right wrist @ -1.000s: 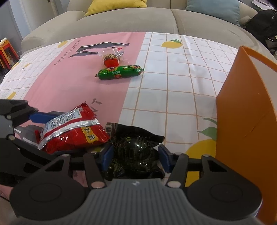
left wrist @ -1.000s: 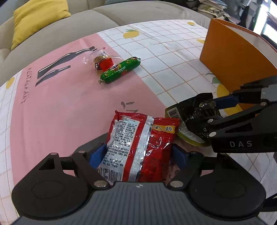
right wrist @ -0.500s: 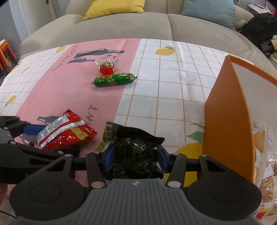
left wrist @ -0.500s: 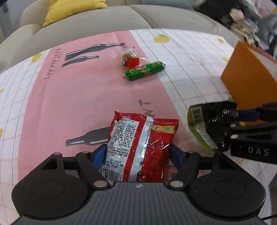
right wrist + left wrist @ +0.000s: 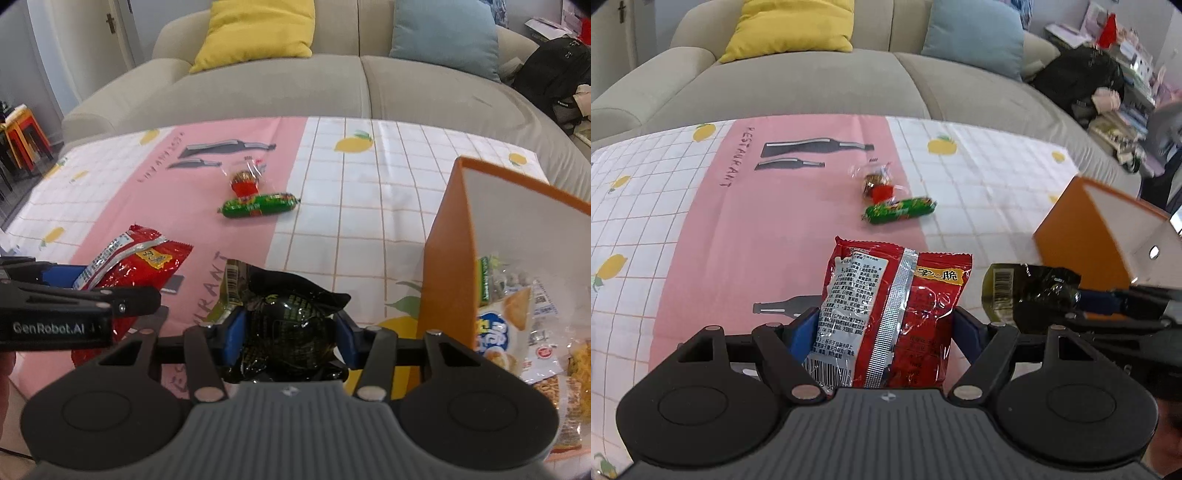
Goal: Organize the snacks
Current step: 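Lift the red chip bag with the left tool while the right tool lifts the black bag, then carry both bags over the orange box and lower them inside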
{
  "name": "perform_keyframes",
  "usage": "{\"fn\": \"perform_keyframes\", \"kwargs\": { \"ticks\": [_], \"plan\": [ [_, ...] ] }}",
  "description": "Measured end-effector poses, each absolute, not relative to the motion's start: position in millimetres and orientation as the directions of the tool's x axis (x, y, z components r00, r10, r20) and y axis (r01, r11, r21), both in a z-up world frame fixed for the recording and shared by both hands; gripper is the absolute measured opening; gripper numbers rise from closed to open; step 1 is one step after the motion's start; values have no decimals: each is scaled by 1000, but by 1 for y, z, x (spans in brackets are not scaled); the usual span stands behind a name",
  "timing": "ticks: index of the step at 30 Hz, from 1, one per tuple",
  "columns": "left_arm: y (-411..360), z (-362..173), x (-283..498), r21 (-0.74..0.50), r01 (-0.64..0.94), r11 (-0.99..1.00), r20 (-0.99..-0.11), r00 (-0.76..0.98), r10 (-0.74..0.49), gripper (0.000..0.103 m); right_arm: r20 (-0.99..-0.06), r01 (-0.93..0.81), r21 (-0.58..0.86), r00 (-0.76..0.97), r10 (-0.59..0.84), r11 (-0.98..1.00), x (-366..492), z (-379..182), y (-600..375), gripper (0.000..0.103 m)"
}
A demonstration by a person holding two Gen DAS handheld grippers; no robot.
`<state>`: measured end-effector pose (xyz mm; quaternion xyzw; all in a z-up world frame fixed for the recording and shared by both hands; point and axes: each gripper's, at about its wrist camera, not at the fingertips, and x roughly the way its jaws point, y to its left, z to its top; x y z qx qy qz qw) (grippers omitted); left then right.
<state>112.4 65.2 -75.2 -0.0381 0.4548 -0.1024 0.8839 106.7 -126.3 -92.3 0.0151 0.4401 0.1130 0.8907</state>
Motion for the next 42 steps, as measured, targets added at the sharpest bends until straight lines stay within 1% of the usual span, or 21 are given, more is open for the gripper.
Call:
{"fn": "perform_keyframes", "kwargs": {
  "ticks": [8, 13, 19, 25, 31, 36, 42],
  "plan": [
    [50, -40, 96, -200, 153, 968, -767, 591, -252, 87, -729, -221, 132, 639, 245, 966, 82, -55, -142, 49],
    [34, -27, 88, -232, 164, 959, -760, 584, -283, 87, -715, -234, 137, 649, 259, 963, 69, -37, -159, 48],
    [5, -15, 78, -241, 209, 948, -752, 577, -319, 87, -707, -242, 108, 664, 245, 964, 54, -21, -191, 48],
    [-34, -4, 74, -270, 279, 922, -739, 554, -384, 87, -707, -239, 45, 678, 200, 970, 37, -13, -226, 48],
    [-86, 3, 77, -269, 377, 886, -733, 516, -442, 87, -722, -207, 3, 676, 145, 978, 28, -10, -269, 48],
    [-128, 3, 85, -279, 449, 849, -734, 470, -490, 87, -745, -162, -42, 663, 77, 986, 28, -10, -307, 48],
    [-170, -7, 101, -331, 498, 801, -745, 383, -546, 87, -781, -134, -112, 624, -4, 985, 42, -13, -351, 48]
  ]
}}
